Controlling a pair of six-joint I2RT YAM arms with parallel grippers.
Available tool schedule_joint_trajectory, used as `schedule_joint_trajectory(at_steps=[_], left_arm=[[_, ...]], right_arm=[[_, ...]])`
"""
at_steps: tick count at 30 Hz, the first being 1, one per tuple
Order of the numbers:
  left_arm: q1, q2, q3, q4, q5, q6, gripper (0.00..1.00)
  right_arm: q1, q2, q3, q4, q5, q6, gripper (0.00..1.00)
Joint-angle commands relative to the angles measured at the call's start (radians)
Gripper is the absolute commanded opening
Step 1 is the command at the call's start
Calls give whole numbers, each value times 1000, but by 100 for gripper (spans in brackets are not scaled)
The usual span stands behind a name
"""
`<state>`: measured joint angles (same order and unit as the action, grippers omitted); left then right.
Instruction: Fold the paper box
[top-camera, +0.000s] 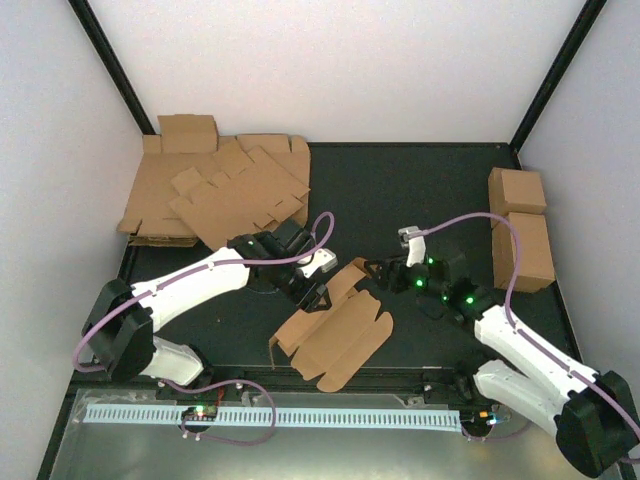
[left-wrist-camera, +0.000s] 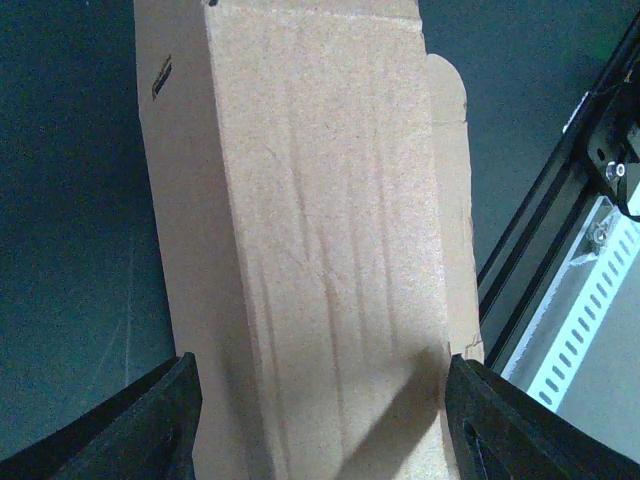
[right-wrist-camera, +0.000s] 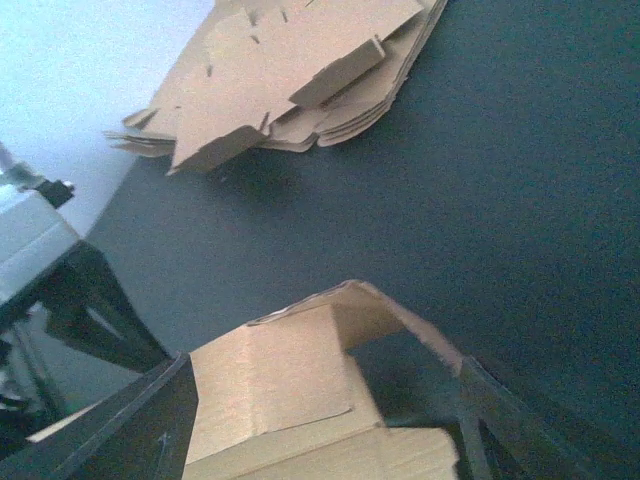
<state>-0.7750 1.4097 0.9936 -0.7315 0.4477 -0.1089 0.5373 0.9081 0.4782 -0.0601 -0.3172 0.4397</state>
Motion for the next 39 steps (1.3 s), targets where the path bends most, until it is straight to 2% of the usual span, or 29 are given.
schedule_joint_trajectory(at_steps=[1, 5, 8, 17, 23, 34, 39], left_arm=[[-10, 13, 7, 22, -14, -12, 70], [-12, 13, 7, 25, -15, -16, 70], [-13, 15, 5, 26, -17, -15, 69], [-18, 20, 5, 33, -15, -18, 69], [-20, 23, 5, 34, -17, -18, 69], [-26, 31, 5, 38, -16, -21, 69], [-28, 31, 5, 38, -18, -21, 69]], right_arm=[[4, -30, -48, 46, -105, 306, 74], [4, -57, -119, 182, -154, 489, 74], [4, -74, -159, 260, -178, 559, 74], [22, -21, -242, 420, -258, 632, 74], [68, 27, -274, 536, -231, 684, 72], [126, 139, -284, 695, -215, 756, 60], [152, 184, -281, 704, -201, 780, 55]])
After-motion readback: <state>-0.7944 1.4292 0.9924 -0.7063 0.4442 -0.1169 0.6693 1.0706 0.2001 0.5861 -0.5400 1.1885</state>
